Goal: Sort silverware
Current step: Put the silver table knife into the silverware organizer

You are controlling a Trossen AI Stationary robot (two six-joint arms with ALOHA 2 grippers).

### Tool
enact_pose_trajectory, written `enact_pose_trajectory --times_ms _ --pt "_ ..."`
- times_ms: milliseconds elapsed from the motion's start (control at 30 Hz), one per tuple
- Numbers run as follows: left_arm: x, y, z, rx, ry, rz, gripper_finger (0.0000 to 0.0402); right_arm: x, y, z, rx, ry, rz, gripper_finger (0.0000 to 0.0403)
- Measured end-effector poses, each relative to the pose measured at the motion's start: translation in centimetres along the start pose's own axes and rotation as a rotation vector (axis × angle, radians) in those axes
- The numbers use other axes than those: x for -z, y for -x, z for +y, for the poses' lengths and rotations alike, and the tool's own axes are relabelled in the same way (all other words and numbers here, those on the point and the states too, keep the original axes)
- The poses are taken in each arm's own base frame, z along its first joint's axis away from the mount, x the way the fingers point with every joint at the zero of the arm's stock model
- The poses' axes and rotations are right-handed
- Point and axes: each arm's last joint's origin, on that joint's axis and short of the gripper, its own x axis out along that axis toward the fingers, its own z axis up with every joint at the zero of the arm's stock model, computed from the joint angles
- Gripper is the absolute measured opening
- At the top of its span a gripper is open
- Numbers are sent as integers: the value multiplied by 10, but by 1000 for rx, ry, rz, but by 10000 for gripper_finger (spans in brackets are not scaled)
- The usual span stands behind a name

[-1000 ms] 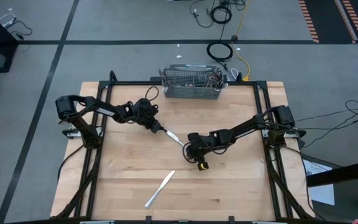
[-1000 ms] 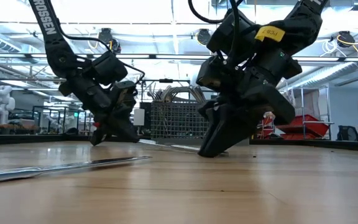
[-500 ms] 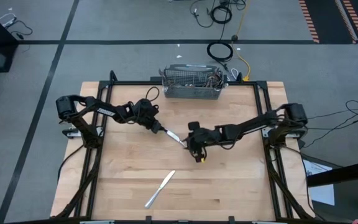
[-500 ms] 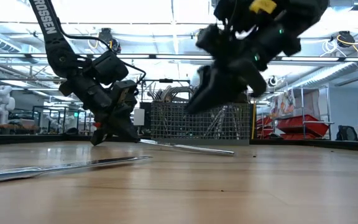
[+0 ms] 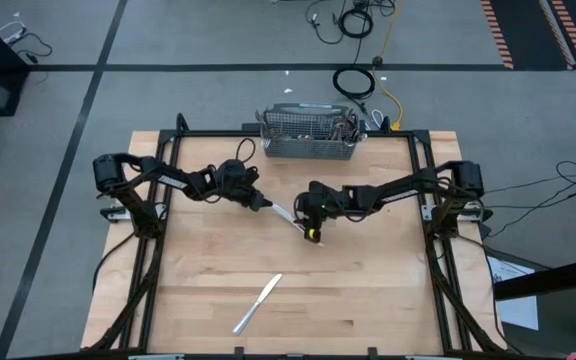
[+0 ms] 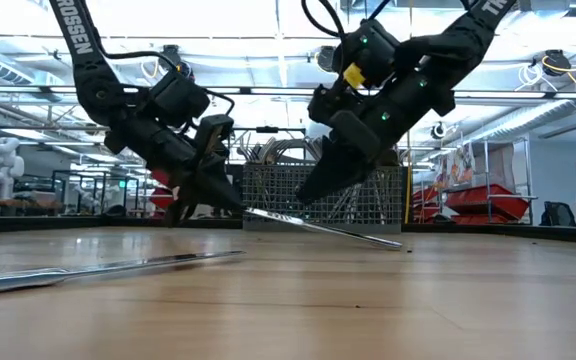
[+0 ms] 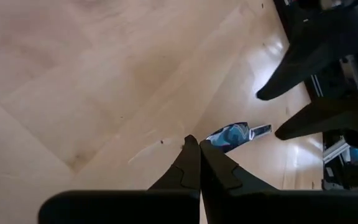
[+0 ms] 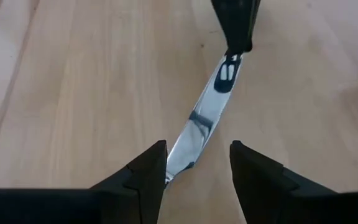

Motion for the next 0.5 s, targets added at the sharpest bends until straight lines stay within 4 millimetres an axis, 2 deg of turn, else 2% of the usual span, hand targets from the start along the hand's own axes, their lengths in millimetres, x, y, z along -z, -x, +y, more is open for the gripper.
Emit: enact_pose_trajectory --times_ms 267,500 --pt "-1 -1 -5 12 -1 -31 0 1 -1 1 -7 -69 10 198" --pt "-2 -2 -7 20 -12 -50 0 8 -11 0 1 -99 32 221"
